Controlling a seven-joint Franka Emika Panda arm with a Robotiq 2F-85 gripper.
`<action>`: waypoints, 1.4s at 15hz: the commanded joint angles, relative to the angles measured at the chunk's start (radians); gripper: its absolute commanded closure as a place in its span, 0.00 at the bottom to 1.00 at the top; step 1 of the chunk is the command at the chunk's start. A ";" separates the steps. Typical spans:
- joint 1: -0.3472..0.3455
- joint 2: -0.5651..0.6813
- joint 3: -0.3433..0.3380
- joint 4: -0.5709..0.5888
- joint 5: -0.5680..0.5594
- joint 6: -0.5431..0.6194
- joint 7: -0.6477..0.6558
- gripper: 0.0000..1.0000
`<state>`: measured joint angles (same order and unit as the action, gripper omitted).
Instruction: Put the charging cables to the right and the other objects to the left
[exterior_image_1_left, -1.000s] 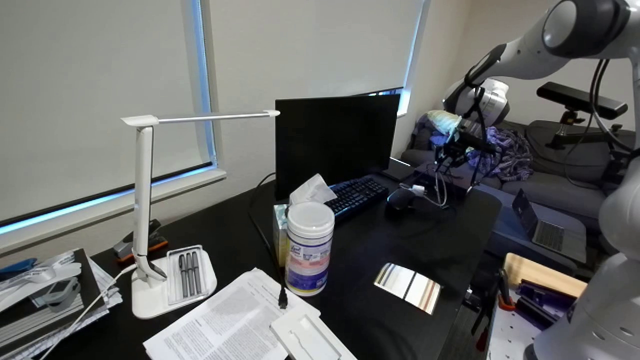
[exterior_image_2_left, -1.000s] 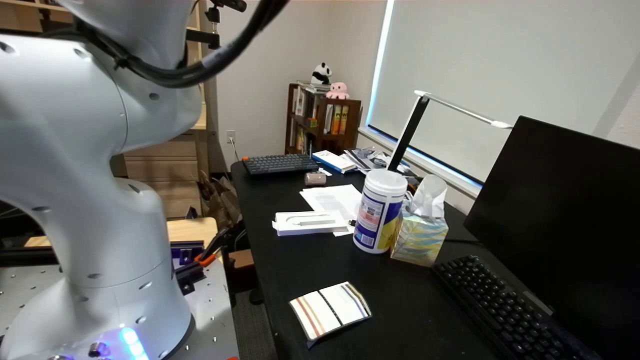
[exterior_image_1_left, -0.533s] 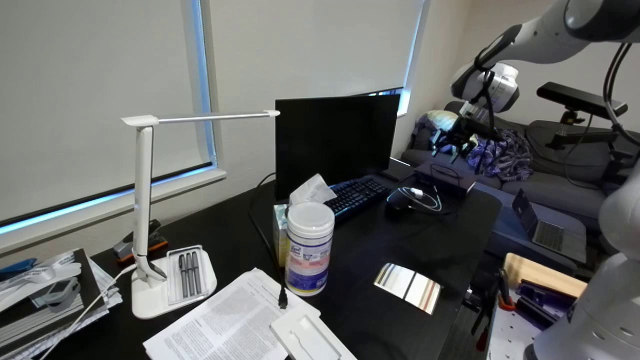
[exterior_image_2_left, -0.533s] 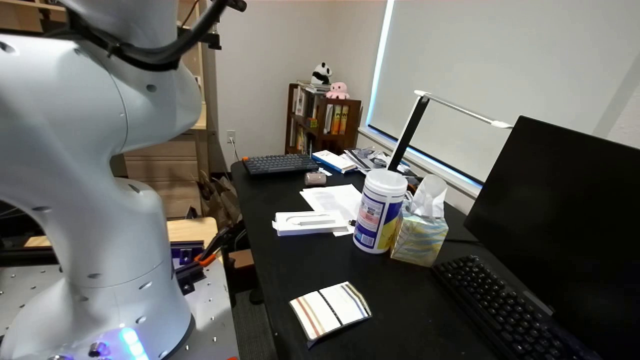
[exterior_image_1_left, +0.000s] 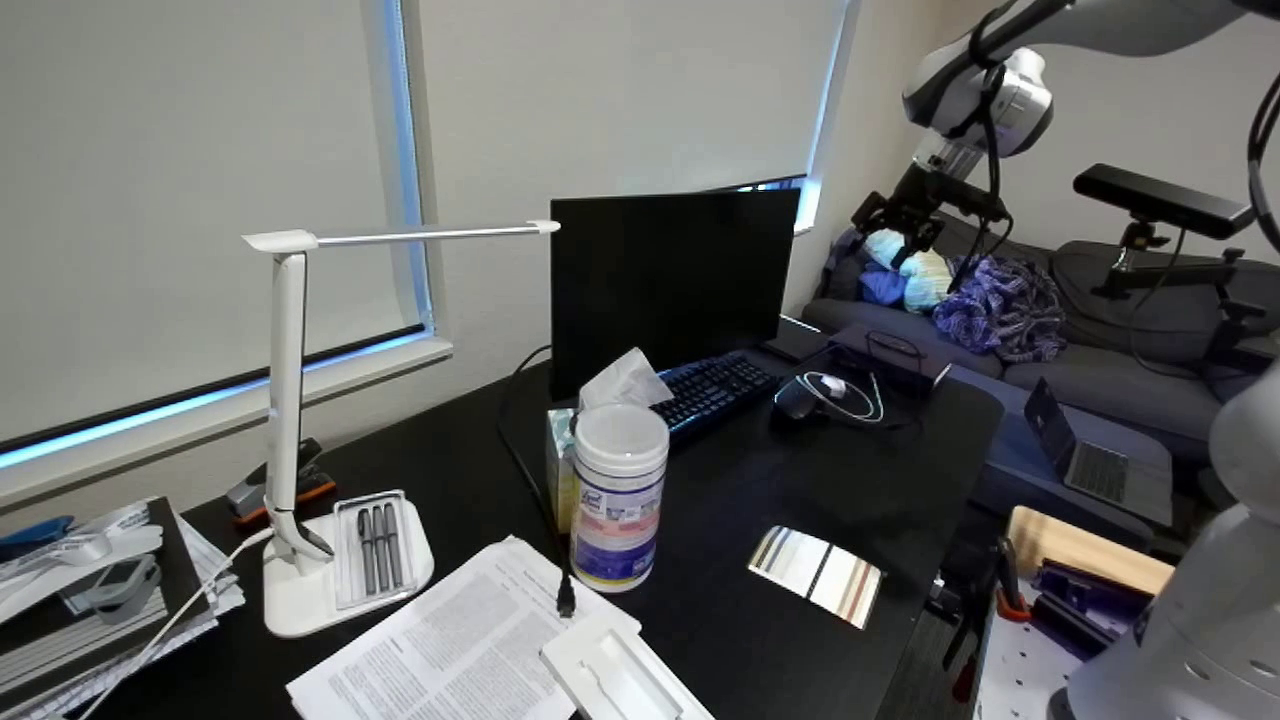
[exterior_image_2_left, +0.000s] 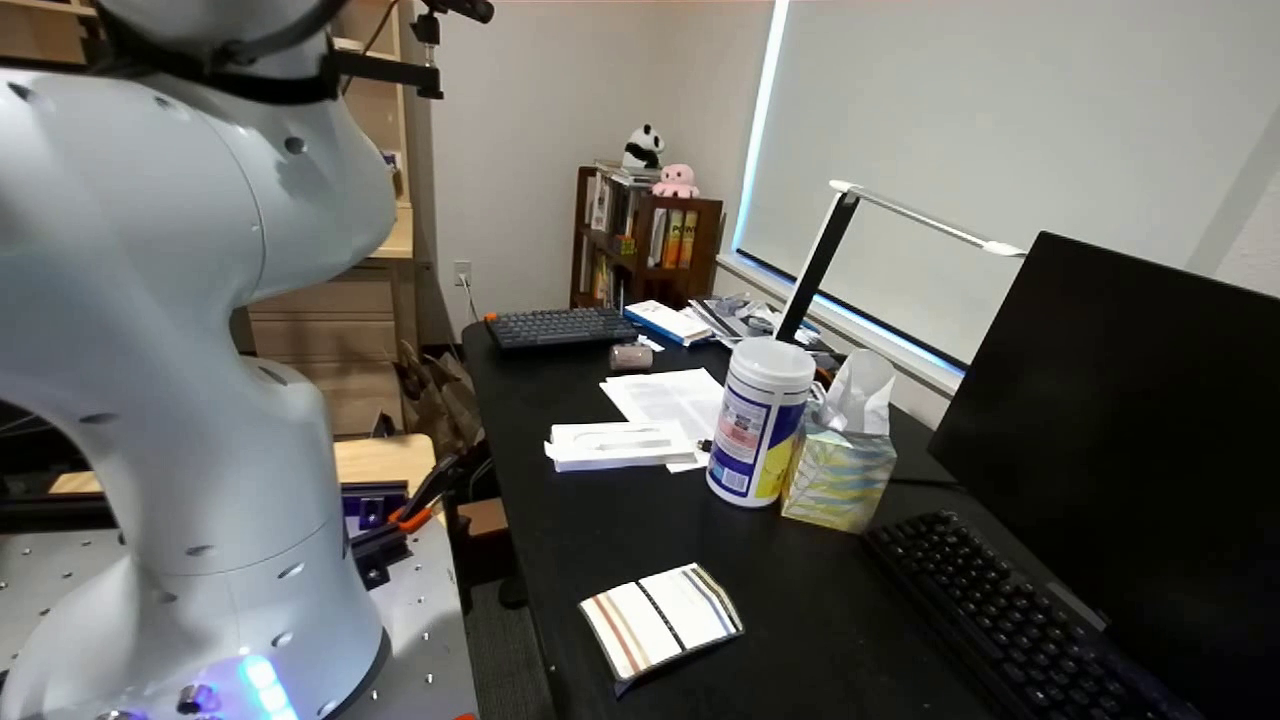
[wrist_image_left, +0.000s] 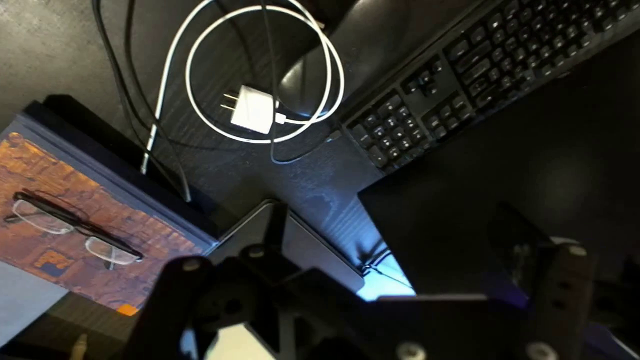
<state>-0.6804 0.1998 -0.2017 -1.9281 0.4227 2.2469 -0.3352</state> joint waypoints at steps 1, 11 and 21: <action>0.085 -0.074 -0.011 -0.027 -0.022 -0.046 -0.046 0.00; 0.323 -0.434 -0.063 -0.486 -0.266 -0.058 -0.212 0.00; 0.328 -0.600 -0.208 -0.917 -0.515 0.126 -0.453 0.00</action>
<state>-0.3613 -0.3957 -0.4012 -2.8461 -0.0849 2.3779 -0.7965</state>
